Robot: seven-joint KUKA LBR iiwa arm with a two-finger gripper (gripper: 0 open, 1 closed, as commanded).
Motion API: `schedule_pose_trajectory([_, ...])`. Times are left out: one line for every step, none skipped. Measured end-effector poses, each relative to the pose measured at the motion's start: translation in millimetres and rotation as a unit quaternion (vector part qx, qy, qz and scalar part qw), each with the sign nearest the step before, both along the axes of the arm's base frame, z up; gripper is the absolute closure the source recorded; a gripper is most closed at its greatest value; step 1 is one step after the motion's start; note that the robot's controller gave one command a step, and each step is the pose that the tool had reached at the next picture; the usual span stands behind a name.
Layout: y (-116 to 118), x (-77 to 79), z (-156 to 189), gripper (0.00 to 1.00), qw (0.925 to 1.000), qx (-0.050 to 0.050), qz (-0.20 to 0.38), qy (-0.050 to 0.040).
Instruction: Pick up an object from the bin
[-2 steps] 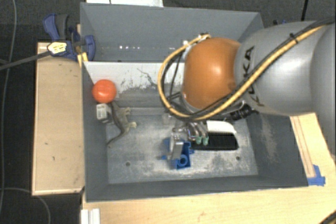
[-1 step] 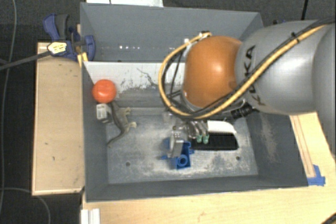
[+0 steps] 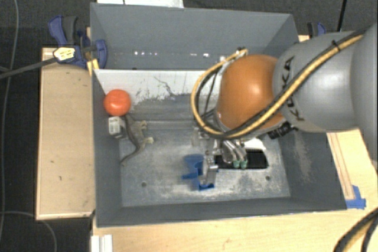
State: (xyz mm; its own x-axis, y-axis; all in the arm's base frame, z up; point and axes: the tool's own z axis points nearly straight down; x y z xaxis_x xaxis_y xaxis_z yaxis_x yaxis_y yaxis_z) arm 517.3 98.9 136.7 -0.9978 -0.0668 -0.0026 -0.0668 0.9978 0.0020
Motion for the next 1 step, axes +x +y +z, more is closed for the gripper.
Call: schedule_pose_trajectory([-5.8, 10.4, -38.5, 1.0, 0.9998, -0.001, -0.021, 0.003])
